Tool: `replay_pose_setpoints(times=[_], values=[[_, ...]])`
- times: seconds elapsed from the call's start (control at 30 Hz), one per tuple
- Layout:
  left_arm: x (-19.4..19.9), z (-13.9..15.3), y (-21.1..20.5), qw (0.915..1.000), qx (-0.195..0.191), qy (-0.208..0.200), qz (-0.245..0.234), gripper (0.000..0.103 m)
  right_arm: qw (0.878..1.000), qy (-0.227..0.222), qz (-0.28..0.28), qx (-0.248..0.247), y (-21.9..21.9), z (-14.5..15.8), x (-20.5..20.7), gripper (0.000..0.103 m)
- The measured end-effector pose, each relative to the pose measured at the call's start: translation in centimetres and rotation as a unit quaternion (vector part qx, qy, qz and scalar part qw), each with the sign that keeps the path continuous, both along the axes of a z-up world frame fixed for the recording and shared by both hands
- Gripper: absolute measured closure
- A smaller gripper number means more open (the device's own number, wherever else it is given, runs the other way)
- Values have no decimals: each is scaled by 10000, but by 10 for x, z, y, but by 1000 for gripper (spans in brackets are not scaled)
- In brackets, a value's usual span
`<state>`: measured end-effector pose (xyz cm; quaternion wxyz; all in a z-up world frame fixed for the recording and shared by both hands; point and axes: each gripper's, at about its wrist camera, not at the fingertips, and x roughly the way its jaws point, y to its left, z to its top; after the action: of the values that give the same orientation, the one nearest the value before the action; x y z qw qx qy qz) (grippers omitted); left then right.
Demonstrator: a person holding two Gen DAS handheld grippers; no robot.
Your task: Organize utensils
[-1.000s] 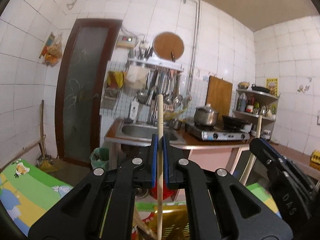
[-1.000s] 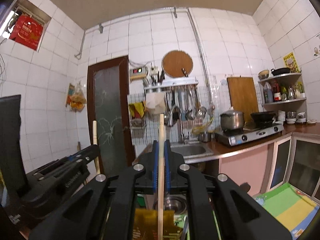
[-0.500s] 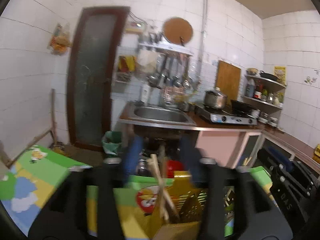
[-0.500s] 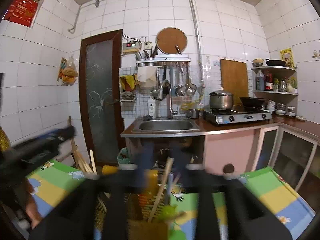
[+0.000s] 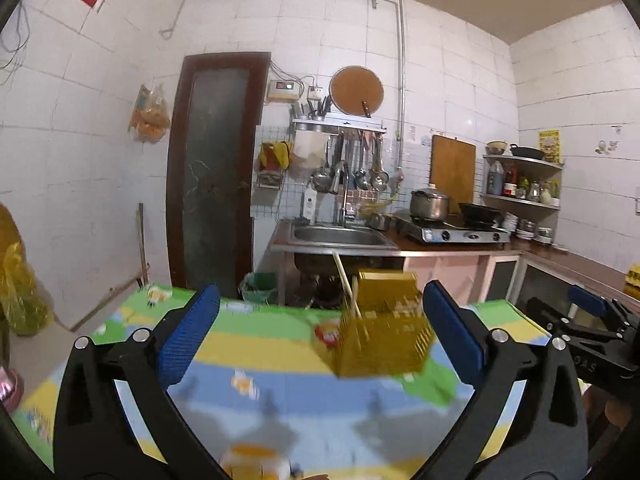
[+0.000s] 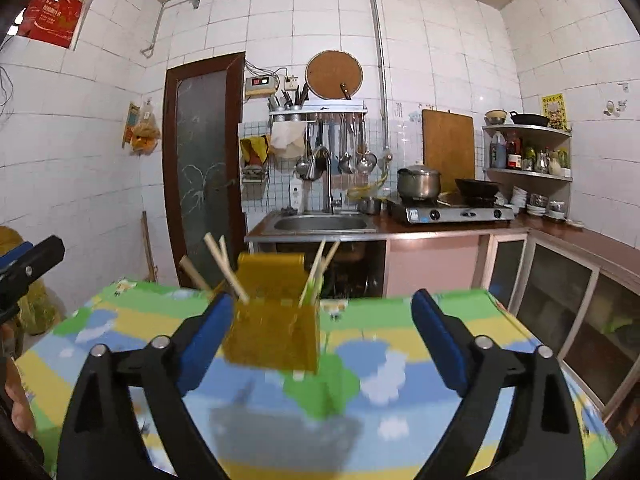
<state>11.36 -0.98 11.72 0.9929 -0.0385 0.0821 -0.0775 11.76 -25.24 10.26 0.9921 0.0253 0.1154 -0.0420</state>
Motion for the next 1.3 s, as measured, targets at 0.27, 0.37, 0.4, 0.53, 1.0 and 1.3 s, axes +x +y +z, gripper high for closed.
replay_pose_setpoints(times=[0.27,0.37,0.4,0.53,1.0,1.3], values=[[-48,-69,5,9993,204,323,-21,5,9998,184,45,-13,20,-62,-52,5],[-44,-92,5,9982,370,461,109,5,9995,300,15,-47,25,-86,-55,5],[-42,-100,7,9979,364,496,190,5,9996,259,8,-95,27,-92,-56,5],[-35,-115,10,9971,373,613,271,5,9997,105,-54,-230,30,-106,-58,5],[-35,-116,6,9972,497,406,386,5,9996,205,-191,-7,22,-111,-54,5],[-36,-116,6,9973,471,409,390,5,9996,146,-228,-106,26,-109,-57,5]])
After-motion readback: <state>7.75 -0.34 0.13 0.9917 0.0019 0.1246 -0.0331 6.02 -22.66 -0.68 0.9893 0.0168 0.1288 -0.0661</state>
